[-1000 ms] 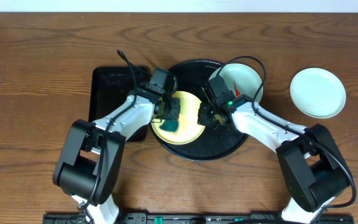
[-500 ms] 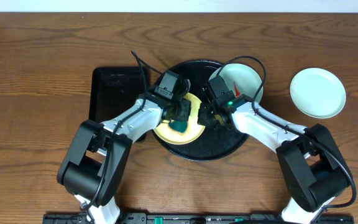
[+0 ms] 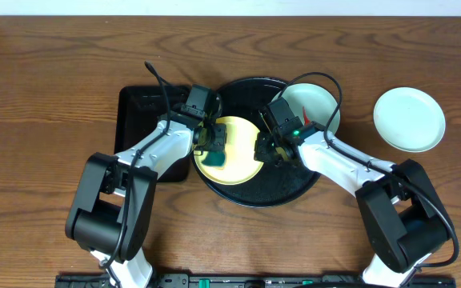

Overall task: Clean dirty plates on tray and stack at the side
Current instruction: 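Return the sponge to the black tray and release it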

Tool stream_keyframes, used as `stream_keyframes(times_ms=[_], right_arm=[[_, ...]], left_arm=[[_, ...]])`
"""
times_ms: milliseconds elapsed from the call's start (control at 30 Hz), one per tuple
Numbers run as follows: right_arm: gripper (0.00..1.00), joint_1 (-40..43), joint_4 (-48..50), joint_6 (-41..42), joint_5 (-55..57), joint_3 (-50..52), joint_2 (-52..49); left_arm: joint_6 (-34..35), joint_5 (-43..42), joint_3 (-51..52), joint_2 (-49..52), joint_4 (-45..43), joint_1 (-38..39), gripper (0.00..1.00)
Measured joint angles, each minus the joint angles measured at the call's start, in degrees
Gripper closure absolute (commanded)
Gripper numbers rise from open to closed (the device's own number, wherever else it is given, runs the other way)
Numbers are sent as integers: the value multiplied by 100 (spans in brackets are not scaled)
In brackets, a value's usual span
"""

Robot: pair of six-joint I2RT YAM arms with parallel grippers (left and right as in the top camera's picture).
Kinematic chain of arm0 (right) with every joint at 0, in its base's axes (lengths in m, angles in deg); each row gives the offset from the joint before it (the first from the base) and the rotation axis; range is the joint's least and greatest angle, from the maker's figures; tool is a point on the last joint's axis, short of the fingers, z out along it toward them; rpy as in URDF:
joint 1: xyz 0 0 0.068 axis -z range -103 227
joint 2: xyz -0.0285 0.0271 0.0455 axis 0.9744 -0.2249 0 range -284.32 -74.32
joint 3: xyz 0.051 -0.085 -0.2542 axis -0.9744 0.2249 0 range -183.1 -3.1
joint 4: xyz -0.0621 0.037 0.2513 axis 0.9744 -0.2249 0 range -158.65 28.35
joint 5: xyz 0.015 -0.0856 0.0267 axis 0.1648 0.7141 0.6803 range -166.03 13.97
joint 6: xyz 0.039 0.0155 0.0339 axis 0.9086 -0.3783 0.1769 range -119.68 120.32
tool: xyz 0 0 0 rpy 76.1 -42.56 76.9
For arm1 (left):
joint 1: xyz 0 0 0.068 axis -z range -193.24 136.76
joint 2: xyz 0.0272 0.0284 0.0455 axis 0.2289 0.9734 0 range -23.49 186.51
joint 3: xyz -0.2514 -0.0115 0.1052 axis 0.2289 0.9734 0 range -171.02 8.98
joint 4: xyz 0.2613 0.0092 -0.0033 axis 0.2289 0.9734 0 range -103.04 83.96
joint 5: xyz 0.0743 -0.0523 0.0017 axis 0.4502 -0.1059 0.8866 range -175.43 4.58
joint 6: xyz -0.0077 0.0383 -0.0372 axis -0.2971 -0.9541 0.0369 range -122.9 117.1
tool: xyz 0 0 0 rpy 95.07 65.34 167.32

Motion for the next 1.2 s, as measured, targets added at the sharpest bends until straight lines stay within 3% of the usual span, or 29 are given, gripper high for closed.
stream_keyframes(times_ms=[300, 500, 600, 833, 1033, 1200], right_arm=[[99, 0, 2, 0, 9, 0, 0], [99, 0, 0, 0, 9, 0, 0], [99, 0, -2, 0, 9, 0, 0], [99, 0, -4, 0, 17, 0, 0], [99, 0, -4, 0, 20, 0, 0], [99, 0, -11, 0, 22, 0, 0]], left_arm=[[-243, -697, 0, -17, 280, 284, 93], [-258, -728, -7, -306, 426, 175, 93], [-260, -372, -118, -890, 444, -20, 93], [-516, 1397, -501, -2671, 638, -1069, 93], [-586, 1856, -380, -2020, 911, -2024, 93], [-636, 1869, -319, -1283, 942, -2081, 92]])
